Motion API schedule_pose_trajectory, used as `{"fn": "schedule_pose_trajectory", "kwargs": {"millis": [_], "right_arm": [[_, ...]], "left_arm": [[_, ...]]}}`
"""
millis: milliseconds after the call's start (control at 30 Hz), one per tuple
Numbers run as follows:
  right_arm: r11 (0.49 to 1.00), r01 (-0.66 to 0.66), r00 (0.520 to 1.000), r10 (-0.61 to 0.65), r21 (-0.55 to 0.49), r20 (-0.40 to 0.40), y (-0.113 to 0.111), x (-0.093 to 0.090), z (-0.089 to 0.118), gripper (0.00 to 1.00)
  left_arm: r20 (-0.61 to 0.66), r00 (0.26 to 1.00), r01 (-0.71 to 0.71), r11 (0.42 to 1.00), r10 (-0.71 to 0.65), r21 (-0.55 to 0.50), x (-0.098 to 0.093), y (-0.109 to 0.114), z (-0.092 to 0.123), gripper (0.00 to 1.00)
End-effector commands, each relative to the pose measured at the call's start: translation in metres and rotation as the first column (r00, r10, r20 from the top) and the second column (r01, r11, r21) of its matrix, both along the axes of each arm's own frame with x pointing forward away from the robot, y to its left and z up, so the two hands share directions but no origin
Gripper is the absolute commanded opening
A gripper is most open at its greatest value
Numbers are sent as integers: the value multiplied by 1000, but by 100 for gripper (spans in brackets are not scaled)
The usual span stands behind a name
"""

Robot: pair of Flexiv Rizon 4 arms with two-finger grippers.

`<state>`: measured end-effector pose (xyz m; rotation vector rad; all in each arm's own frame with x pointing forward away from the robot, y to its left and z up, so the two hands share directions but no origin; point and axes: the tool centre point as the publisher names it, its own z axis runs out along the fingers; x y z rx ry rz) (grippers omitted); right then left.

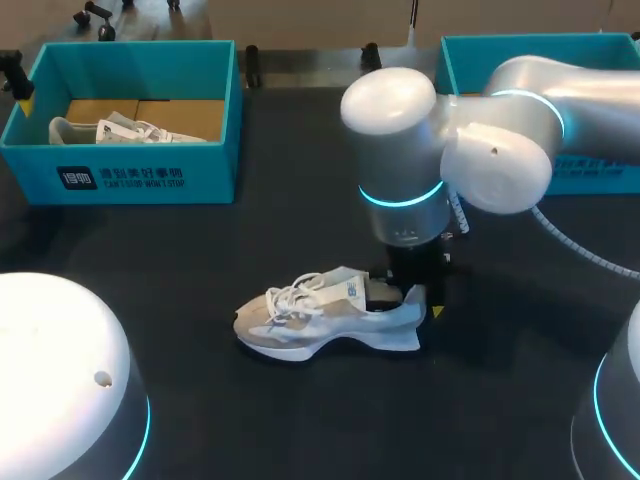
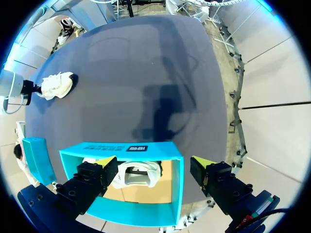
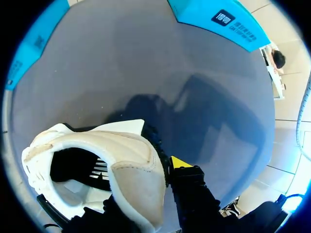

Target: Take the shoe out of the shoebox, open the shoe tongue, remove and reinsert the insole, then place the shoe into the shoebox

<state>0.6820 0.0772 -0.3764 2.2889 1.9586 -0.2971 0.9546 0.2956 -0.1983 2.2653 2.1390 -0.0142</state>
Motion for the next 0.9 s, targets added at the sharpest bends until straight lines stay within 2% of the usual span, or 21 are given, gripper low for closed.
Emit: {"fn": "schedule_pose_trajectory", "kwargs": {"millis": [33, 433, 900], "right_arm": [[1000, -1, 1000, 1, 25, 4, -4, -1, -3, 0], [1000, -13, 1000, 12, -7, -8, 1, 1, -6, 0], [998, -43, 999, 43, 38, -18, 5, 1, -17, 0]], "left_arm": [[3, 1000, 0, 1000, 0, 1, -1, 0, 0, 100], [3, 1000, 0, 1000, 0, 1, -1, 0, 0, 100], [3, 1000, 0, 1000, 0, 1, -1, 0, 0, 100]]}}
